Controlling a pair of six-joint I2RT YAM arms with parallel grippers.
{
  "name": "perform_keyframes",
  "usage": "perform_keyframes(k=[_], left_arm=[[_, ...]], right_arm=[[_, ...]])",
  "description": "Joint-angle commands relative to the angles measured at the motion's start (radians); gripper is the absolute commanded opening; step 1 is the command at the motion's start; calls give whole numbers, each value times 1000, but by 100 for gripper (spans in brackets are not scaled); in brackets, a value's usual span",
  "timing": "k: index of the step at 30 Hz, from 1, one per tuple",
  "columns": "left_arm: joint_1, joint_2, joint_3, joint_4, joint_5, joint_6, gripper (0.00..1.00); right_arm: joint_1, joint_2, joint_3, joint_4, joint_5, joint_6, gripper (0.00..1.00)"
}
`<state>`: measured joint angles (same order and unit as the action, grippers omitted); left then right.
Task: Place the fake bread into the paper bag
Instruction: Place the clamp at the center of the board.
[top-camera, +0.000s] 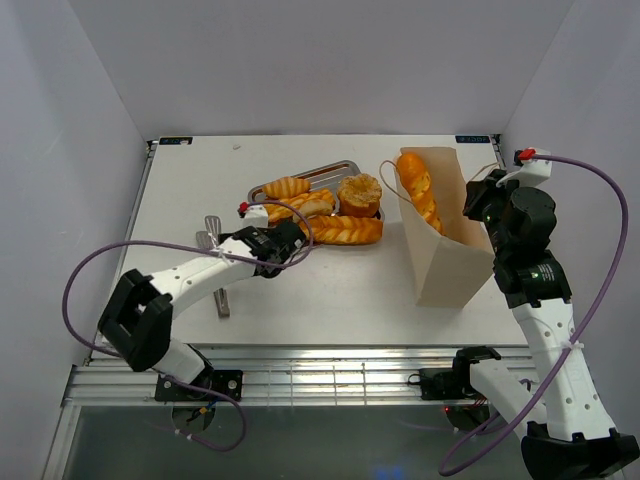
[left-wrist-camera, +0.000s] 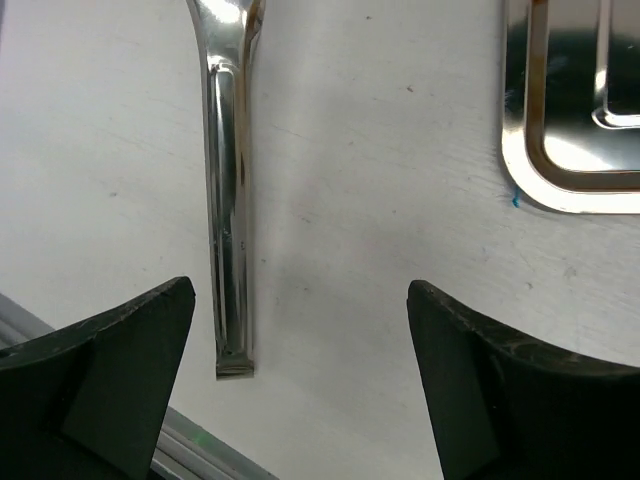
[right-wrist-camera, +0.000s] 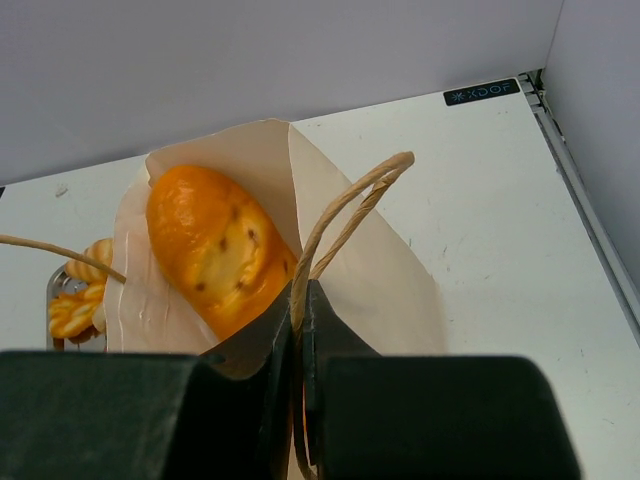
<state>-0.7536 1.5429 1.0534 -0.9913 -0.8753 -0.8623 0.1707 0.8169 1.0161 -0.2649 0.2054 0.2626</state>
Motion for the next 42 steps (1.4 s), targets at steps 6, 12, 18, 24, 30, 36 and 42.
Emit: perform_keyframes(k=[6,12,18,24,30,36,42], left_arm=[[235,-325,-133,144,251,69,98],[422,-394,-245,293,529,118,98],[535,-477,-340,367,590,83,97],[629,-465,-391,391,683,80,97],[688,-448,-423,448,717,57,81],[688,-391,-408,505,704,55,76],[686,-339,-356,514,688,114,65]], right_arm=[[1,-18,-11,38,-38,12,8],[1,-22,-11,39,-47,18,8],[3,-38,-13,38,-57,17,8],[1,-41,-30,44,-78,29,8],[1,-48,-39,47,-87,30,8],[3,-51,-47,50,-93,36,8],[3,-56,-45,55,-93,36,8]])
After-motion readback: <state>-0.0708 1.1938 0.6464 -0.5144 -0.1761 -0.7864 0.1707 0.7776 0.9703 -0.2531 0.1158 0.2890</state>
